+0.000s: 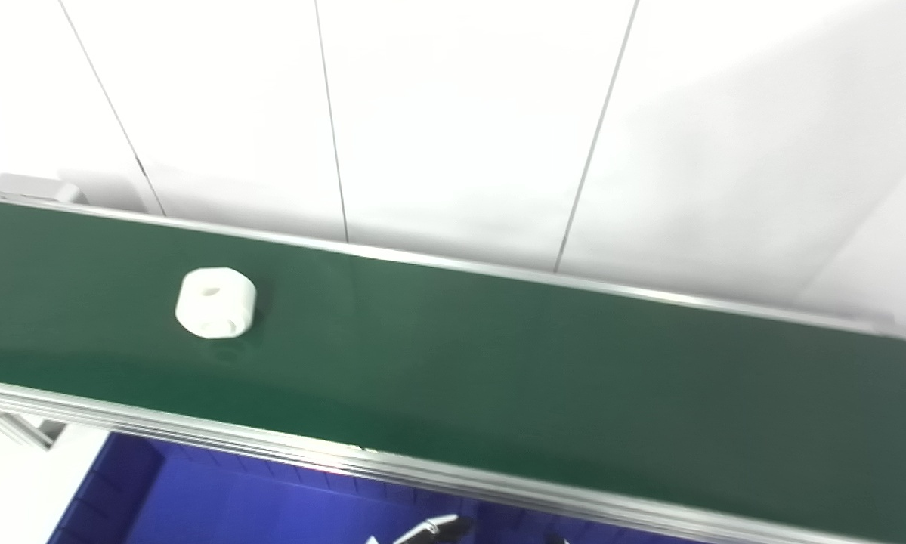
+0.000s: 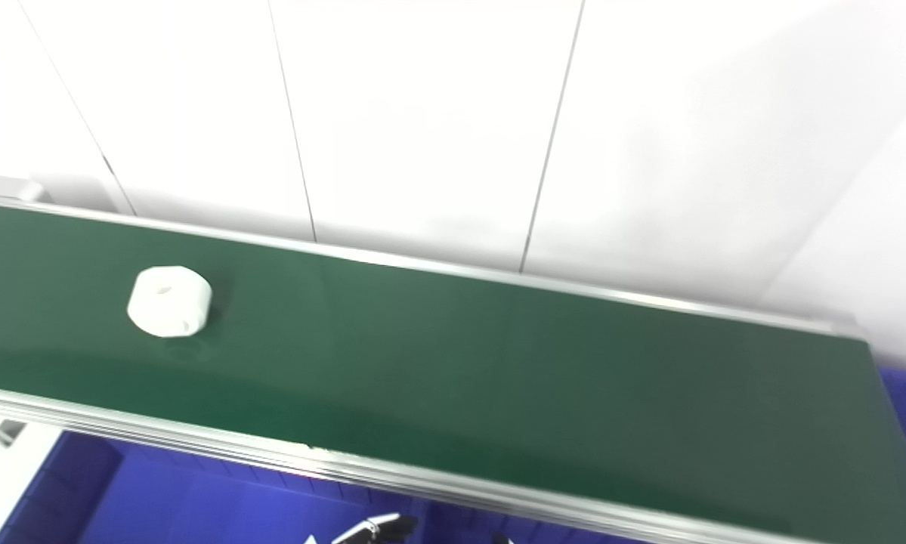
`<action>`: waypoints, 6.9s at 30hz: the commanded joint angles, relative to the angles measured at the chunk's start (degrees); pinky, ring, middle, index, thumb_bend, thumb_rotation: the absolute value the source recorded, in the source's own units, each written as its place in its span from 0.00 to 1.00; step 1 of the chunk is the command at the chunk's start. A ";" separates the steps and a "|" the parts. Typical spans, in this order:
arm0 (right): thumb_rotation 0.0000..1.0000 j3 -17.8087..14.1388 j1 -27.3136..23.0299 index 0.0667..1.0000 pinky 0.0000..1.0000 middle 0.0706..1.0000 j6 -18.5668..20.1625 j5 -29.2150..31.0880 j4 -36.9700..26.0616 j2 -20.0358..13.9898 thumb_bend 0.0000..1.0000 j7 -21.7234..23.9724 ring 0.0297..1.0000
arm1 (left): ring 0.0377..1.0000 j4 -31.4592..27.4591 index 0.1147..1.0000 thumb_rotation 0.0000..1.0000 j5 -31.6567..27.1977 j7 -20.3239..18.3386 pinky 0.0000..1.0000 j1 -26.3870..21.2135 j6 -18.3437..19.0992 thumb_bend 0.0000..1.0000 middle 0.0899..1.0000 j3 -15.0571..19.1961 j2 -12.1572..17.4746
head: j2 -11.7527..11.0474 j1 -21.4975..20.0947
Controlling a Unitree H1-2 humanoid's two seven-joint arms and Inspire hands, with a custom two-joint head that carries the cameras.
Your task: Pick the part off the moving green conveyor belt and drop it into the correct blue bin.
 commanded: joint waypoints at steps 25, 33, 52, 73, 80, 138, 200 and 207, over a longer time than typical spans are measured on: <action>0.99 -3.91 -1.52 1.00 1.00 1.00 -3.01 1.72 2.90 2.39 1.00 5.37 1.00 | 0.78 -8.10 0.77 1.00 4.34 4.29 0.74 -1.89 -1.87 1.00 0.80 -7.85 3.43 | -2.32 4.53; 0.99 -4.39 -1.75 1.00 1.00 1.00 -3.01 1.43 3.13 2.73 1.00 5.94 1.00 | 0.77 -23.09 0.76 0.94 7.04 -2.32 0.73 -3.11 -1.69 1.00 0.78 -1.56 1.60 | -2.53 5.04; 0.97 -6.10 -2.21 1.00 1.00 1.00 -3.01 2.16 4.52 3.61 1.00 8.73 1.00 | 0.76 -35.43 0.72 0.83 7.57 -15.94 0.65 -14.20 4.26 1.00 0.76 24.99 5.56 | -2.99 6.11; 0.97 -5.57 -1.90 0.99 1.00 1.00 -3.01 1.27 3.38 3.55 1.00 8.11 1.00 | 0.93 -23.35 0.87 0.66 25.51 -22.54 0.95 -25.23 9.05 0.98 0.90 35.94 17.55 | -2.19 5.60; 0.98 -5.61 -1.88 1.00 1.00 1.00 -3.01 1.50 3.55 3.47 0.98 8.46 1.00 | 0.90 -19.16 0.85 0.53 31.30 -23.57 0.91 -28.37 9.94 1.00 0.88 34.66 21.89 | -2.10 5.69; 0.96 -3.85 -0.20 0.99 1.00 1.00 -3.01 0.99 0.24 4.38 1.00 6.09 1.00 | 0.44 -3.21 0.50 0.00 47.09 -25.52 0.46 -39.75 25.39 0.72 0.53 16.69 18.82 | -0.63 3.74; 0.94 -2.12 2.90 0.97 0.98 0.95 -2.15 6.37 -16.01 -0.87 0.98 4.91 0.97 | 0.41 -61.74 0.41 0.00 40.12 -80.77 0.37 -23.12 39.21 0.50 0.48 22.53 11.70 | 25.97 10.62; 0.94 -2.80 2.72 0.97 0.98 0.96 -2.56 7.69 -15.38 -1.87 0.98 5.60 0.97 | 0.39 -60.76 0.43 0.00 43.70 -71.90 0.37 -11.63 34.13 0.50 0.47 24.62 9.46 | 24.69 14.39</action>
